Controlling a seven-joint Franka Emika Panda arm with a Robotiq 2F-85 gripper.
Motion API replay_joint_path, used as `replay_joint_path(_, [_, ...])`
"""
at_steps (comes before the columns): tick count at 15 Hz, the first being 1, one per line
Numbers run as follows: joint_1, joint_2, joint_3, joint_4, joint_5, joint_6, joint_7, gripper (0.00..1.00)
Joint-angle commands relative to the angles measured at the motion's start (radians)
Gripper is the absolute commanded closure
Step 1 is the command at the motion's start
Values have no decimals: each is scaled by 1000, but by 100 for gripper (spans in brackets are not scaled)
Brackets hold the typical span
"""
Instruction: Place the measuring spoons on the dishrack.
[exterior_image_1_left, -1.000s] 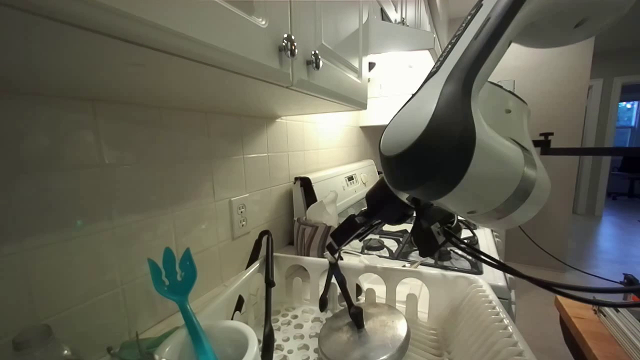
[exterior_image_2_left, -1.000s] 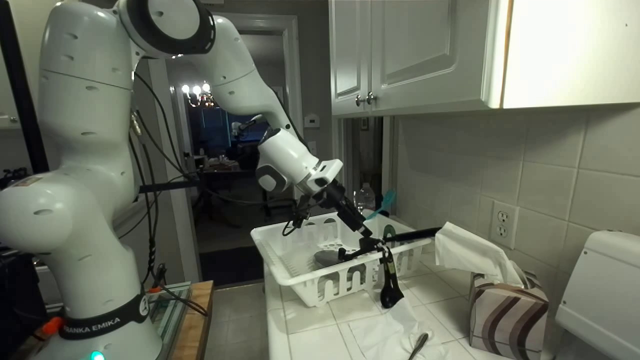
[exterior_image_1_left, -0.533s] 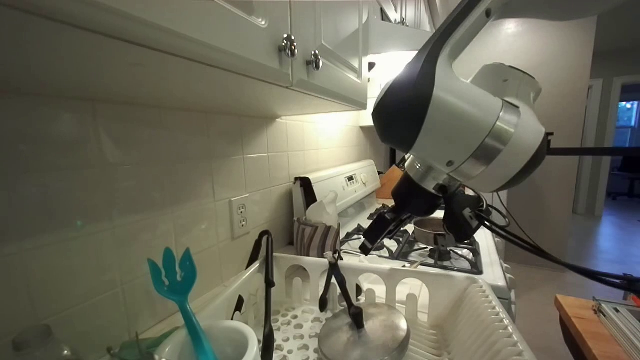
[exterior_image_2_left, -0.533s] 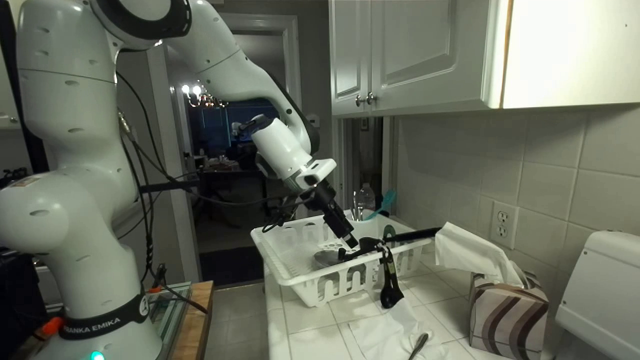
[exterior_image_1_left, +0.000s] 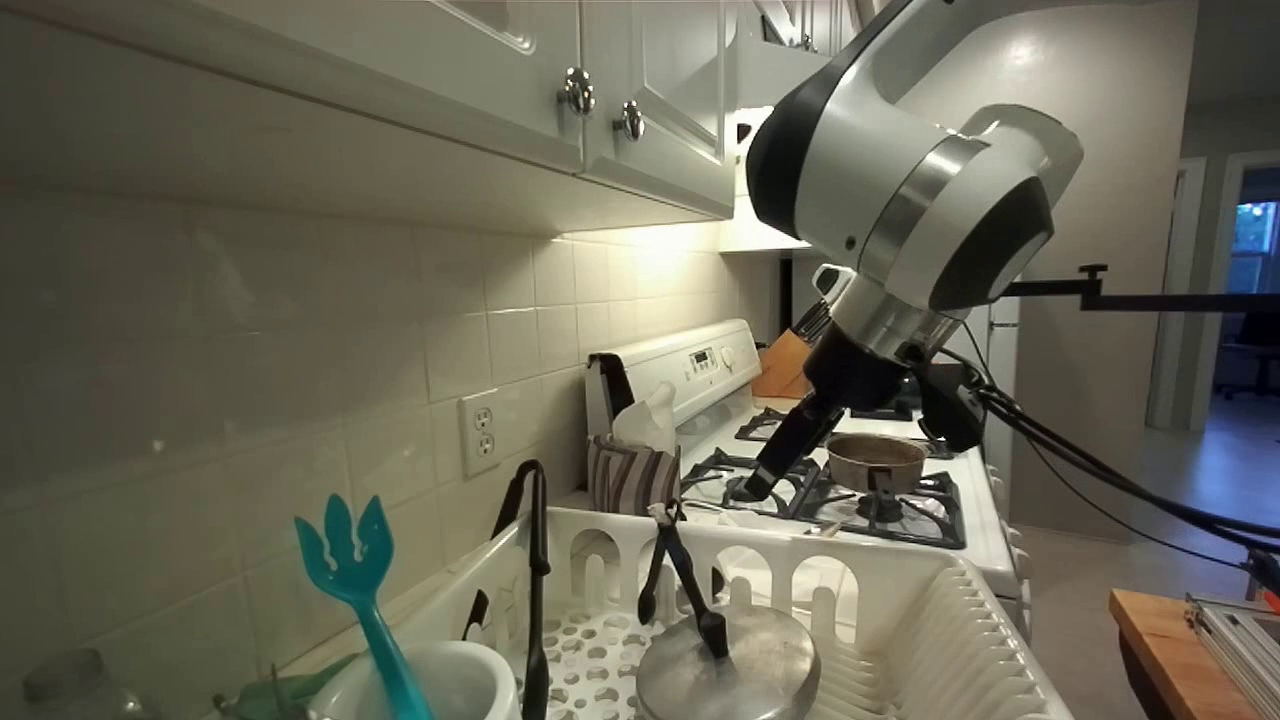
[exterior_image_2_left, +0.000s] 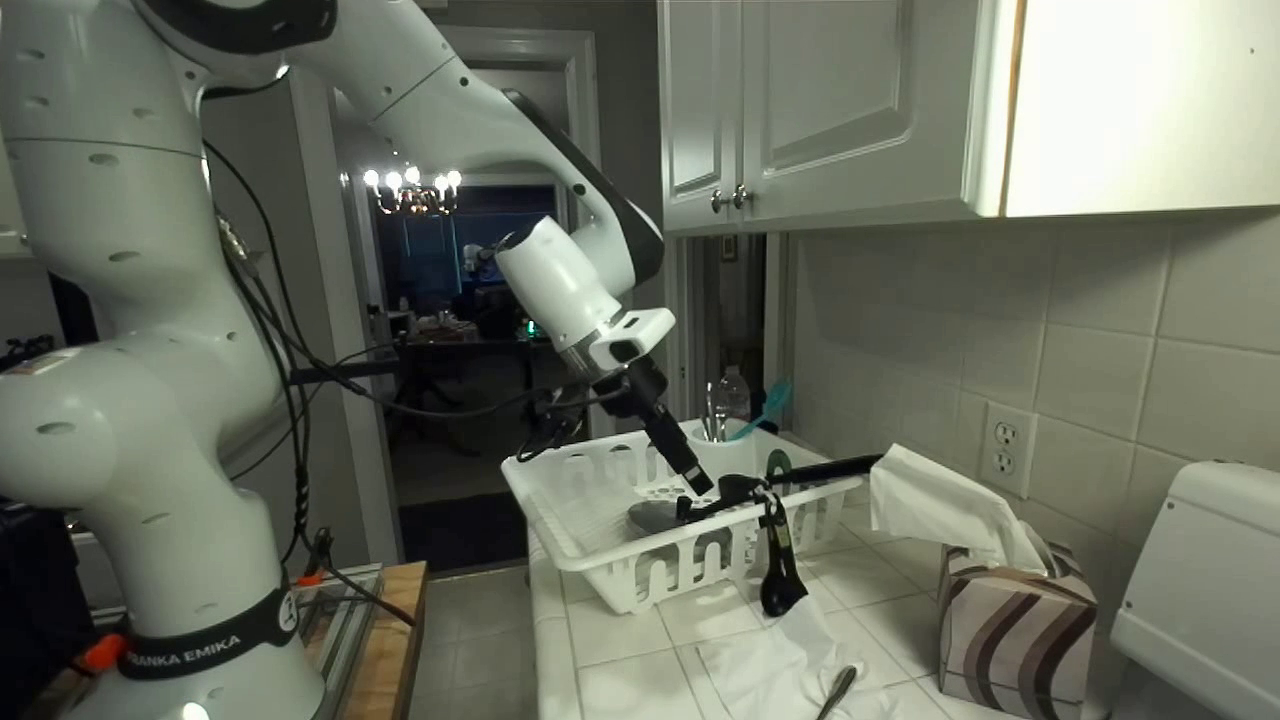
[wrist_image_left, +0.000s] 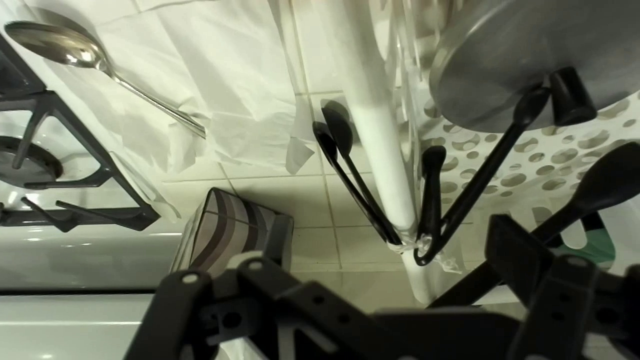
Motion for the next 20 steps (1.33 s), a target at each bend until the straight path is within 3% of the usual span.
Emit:
replay_joint_path(1, [-32,-42,-5,28,181,-52,-232,0])
replay_joint_path(9, [-49,-66,-43,150,578,3,-691,0])
replay_joint_path(10, [-29,-43,-38,150,479,6,-584,0])
replay_joint_path(20, [-22,-46,-58,188,478,50,-571,0])
